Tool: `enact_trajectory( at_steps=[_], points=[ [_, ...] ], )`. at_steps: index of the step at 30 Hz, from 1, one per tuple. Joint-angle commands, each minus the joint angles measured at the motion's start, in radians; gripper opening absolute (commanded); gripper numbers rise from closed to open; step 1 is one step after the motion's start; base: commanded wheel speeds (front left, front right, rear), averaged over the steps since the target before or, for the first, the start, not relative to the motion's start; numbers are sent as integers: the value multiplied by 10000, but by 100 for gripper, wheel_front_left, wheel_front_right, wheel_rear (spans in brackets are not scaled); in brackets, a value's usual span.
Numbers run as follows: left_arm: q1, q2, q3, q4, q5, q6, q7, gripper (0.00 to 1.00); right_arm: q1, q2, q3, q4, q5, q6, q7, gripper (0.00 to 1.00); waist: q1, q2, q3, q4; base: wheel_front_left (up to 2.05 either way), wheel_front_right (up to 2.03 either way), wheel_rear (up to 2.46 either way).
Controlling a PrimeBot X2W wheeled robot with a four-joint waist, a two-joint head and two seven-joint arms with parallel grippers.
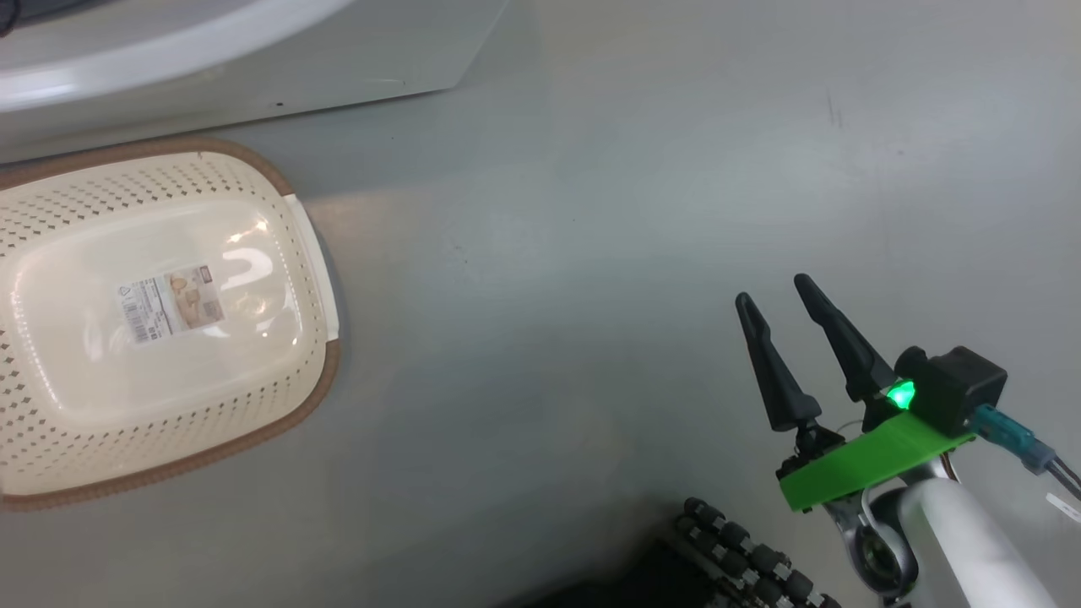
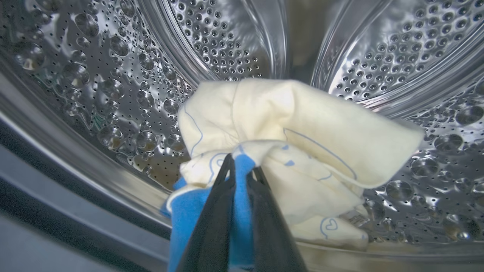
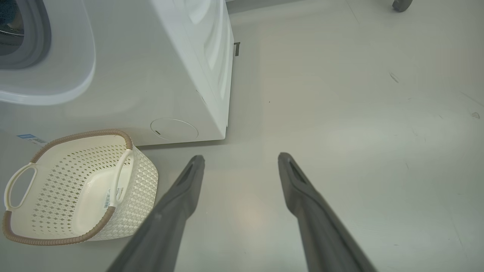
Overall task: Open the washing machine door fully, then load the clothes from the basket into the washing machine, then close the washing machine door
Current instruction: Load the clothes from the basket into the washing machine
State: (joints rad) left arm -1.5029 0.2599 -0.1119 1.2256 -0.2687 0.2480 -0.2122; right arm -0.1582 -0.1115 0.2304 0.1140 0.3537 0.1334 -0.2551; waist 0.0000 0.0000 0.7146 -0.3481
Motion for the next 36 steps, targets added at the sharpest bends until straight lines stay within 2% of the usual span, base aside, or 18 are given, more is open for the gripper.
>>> enact_trajectory(
  at_steps=[1,4,12,16,23,29,32,36],
  points=[
    [-520,459,104,-312,-58,966,-155,0,386,-171,195,-271,93,-27,-67,100,0,0,41,-50,0,0,0],
    [-721,451,151,-472,-124,976,-318,0,410,-165,238,-286,113,-27,-67,100,0,0,114,-105,0,0,0],
    [-1190,527,127,-1083,-151,633,-482,0,421,-53,406,-275,190,-27,-67,100,0,0,296,-423,0,0,0],
    [-1364,793,105,-1612,-77,319,-491,0,457,-38,546,-288,227,-27,-67,100,0,0,467,-722,0,0,0],
    [-1325,1346,425,-2769,36,199,-494,0,558,-63,769,-244,348,-27,-67,100,0,0,647,-1279,0,0,0],
    [-1156,1467,327,-2165,160,-20,-493,0,727,-40,835,-213,422,-27,-67,100,0,0,675,-1472,0,0,0],
    [-1291,1261,123,-1596,148,-345,-302,0,770,9,780,-187,473,-27,-67,100,0,0,705,-1443,0,0,0],
    [-1629,1164,-113,-1054,236,-477,-79,0,739,102,797,-161,501,-27,-67,100,0,0,707,-1377,0,0,0]
  ],
)
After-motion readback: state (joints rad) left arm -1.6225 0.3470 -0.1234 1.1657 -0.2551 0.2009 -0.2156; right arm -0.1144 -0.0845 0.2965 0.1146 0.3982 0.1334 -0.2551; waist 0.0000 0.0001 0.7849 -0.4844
